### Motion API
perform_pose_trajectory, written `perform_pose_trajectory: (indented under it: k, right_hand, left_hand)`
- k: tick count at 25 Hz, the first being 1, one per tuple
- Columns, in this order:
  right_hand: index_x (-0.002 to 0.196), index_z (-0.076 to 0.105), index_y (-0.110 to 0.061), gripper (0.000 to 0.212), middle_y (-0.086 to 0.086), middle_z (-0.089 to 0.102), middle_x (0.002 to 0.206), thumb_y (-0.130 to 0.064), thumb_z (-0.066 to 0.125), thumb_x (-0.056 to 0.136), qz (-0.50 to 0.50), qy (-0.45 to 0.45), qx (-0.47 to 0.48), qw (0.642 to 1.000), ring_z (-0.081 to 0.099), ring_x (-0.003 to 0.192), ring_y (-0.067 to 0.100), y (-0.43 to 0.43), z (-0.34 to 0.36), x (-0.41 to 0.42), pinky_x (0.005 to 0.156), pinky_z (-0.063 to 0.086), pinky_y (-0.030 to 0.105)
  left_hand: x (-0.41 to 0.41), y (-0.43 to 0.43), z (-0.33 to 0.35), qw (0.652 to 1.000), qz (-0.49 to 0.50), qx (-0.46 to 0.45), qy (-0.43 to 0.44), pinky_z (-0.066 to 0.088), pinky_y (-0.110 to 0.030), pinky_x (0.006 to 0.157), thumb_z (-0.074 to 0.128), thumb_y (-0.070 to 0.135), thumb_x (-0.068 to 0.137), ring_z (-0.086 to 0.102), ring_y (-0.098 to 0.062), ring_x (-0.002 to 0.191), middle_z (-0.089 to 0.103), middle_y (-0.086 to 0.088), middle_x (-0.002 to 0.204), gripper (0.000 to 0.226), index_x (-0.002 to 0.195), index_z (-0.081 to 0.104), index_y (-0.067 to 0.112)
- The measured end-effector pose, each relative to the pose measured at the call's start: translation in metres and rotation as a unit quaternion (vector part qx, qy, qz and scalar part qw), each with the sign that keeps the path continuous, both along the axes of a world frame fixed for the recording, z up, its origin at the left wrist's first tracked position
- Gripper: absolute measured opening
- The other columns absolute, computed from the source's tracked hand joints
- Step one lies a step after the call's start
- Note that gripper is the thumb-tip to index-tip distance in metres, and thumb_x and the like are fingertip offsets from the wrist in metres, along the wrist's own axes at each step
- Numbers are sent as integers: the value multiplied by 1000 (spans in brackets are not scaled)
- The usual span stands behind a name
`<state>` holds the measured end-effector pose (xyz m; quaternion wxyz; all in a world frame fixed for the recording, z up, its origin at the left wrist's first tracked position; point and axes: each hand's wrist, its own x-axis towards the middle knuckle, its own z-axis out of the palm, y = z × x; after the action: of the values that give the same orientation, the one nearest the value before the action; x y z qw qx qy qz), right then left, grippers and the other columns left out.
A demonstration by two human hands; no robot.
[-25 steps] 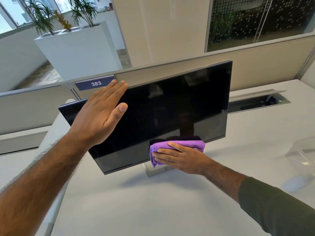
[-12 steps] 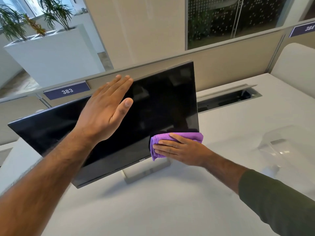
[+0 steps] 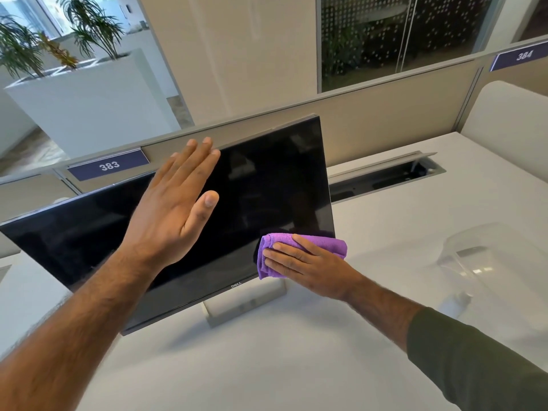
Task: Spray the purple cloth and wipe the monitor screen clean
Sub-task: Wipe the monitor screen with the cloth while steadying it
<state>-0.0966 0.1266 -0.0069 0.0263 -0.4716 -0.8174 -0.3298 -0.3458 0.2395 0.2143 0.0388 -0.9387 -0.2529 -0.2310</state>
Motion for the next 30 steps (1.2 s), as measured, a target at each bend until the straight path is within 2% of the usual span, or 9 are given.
perform_pose_trajectory:
  k: [3, 5, 7, 9, 12, 19, 24, 27, 30]
  right_hand:
    - [161, 13, -8, 69, 11, 19, 168, -12, 50, 103, -11, 66, 6, 998, 20, 154, 32, -3, 11, -8, 120, 34, 46]
    - [161, 14, -9, 73, 11, 17, 168, -9, 55, 100, -14, 110, 5, 994, 18, 155, 31, -5, 25, -15, 121, 32, 46]
    - [160, 16, -10, 77, 10, 17, 168, -10, 61, 97, -10, 144, 5, 990, 16, 155, 30, -8, 42, -23, 124, 25, 45]
    - [160, 20, -10, 78, 10, 21, 167, -16, 65, 96, 6, 151, -1, 989, 19, 155, 30, -13, 59, -35, 124, 21, 43]
    - [160, 18, -10, 75, 10, 19, 168, -18, 60, 99, 39, 106, -23, 993, 16, 155, 30, -22, 78, -54, 125, 19, 43]
    - [160, 14, -7, 64, 12, 12, 169, -15, 47, 106, 44, 101, -54, 992, 5, 157, 28, -48, 99, -81, 126, 21, 43]
    - [155, 34, -7, 65, 12, 25, 166, -34, 59, 100, 45, 263, -45, 963, 18, 156, 27, -98, 116, -100, 125, 26, 43]
    - [152, 40, -10, 80, 10, 36, 161, -60, 60, 94, -70, 340, 14, 938, 34, 149, 25, -140, 113, -128, 116, 38, 40]
    - [151, 42, -14, 88, 3, 45, 154, -74, 54, 87, -182, 395, 17, 900, 45, 137, 18, -173, 119, -153, 110, 43, 32]
  left_hand:
    - [-5, -37, -39, 991, -45, -53, -118, 27, -44, 123, 21, 46, 106, 31, -21, 153, 41, -8, 160, 65, 151, 45, 5]
    - [-5, -77, -81, 950, 10, -221, -218, 42, -45, 114, 32, 45, 103, 53, -13, 137, 63, 2, 141, 56, 136, 64, 13]
    - [0, -103, -114, 858, 96, -417, -284, 49, -48, 107, 39, 55, 98, 65, -7, 121, 73, 13, 124, 48, 124, 71, 30]
    - [3, -109, -127, 764, 127, -559, -296, 47, -46, 111, 42, 70, 93, 63, -6, 123, 69, 12, 131, 56, 132, 64, 36]
    - [2, -103, -116, 634, 82, -671, -376, 47, -45, 110, 52, 68, 90, 61, -15, 129, 66, 3, 138, 67, 145, 53, 28]
    - [-15, -114, -73, 695, 101, -636, -320, 60, -43, 93, 58, 42, 93, 73, -24, 107, 77, -5, 113, 40, 125, 66, 18]
    - [-27, -142, -54, 711, 64, -629, -308, 63, -39, 78, 47, 40, 104, 75, -28, 96, 78, -6, 103, 36, 117, 70, 17]
    - [-20, -168, -47, 711, 77, -624, -315, 63, -36, 75, 45, 38, 106, 76, -26, 88, 78, -7, 95, 35, 109, 72, 15]
    - [-2, -196, -44, 699, 93, -643, -300, 62, -49, 85, 46, 41, 106, 76, -32, 90, 78, -14, 99, 39, 107, 72, 12]
